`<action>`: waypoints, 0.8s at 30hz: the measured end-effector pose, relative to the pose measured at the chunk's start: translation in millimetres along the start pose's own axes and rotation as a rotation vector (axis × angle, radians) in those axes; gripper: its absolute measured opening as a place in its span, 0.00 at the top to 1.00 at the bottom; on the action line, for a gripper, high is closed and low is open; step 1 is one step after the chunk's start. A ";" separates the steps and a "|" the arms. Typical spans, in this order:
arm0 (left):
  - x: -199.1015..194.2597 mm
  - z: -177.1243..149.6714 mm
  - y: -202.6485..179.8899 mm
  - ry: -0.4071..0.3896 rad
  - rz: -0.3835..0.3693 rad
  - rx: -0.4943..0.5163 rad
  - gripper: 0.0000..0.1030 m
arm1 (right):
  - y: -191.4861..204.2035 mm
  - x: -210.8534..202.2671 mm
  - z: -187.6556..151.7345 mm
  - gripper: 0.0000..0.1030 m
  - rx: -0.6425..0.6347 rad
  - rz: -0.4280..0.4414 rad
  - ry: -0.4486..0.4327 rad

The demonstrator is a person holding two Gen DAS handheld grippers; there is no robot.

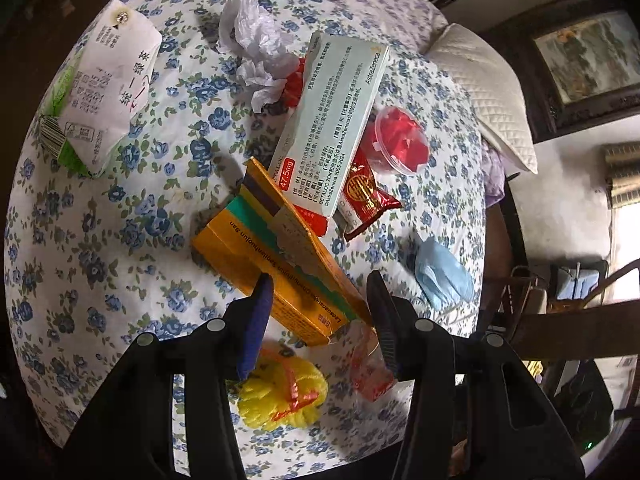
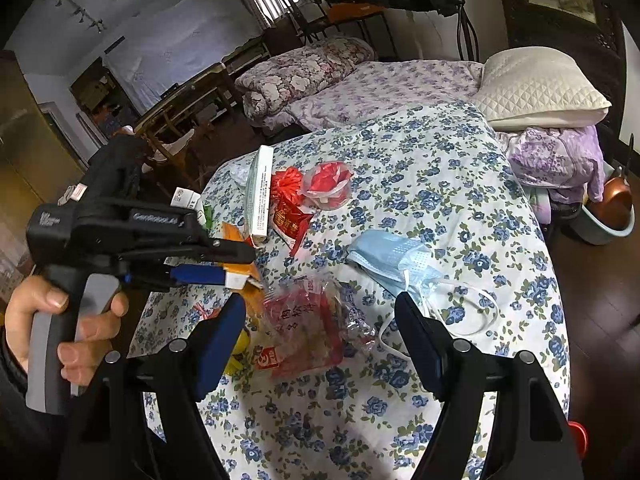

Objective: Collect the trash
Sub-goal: 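Lift the orange box with the left tool while the right tool lifts the wrapper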

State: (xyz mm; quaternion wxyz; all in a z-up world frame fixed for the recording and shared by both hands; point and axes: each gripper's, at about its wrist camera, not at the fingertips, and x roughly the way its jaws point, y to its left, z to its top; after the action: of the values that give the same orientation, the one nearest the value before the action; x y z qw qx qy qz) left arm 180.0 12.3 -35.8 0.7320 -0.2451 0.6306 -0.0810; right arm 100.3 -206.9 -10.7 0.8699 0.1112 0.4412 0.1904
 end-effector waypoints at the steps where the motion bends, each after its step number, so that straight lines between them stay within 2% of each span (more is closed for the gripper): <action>1: -0.7 0.5 -1.9 0.000 0.010 0.000 0.53 | -0.6 -0.5 0.0 0.27 0.001 0.001 -0.001; 5: -0.5 -3.3 -8.4 0.006 0.041 0.024 0.53 | -3.2 -3.2 0.4 0.27 0.011 0.008 -0.006; 9: -1.5 -9.7 -6.5 0.012 0.076 0.022 0.46 | -6.2 -4.9 0.8 0.27 0.025 0.007 -0.006; 17: 1.9 6.9 -2.1 0.035 0.099 -0.093 0.44 | -3.3 -5.6 0.6 0.27 0.016 0.016 -0.009; 20: 6.8 12.6 -6.6 0.028 0.136 -0.116 0.44 | -3.3 -6.0 0.2 0.27 0.016 0.015 -0.010; 23: 8.0 13.0 -13.9 0.015 0.171 -0.090 0.48 | -6.0 -6.6 0.4 0.27 0.027 0.020 -0.011; 24: 8.3 12.6 -15.1 0.008 0.193 -0.077 0.54 | -7.0 -7.3 0.7 0.27 0.032 0.022 -0.011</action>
State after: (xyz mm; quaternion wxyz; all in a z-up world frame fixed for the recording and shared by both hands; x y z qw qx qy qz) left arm 196.5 -1.1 -35.2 0.7238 -0.2109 0.6569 0.0135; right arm 98.6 -216.4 -7.5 0.8683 0.1310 0.4380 0.1925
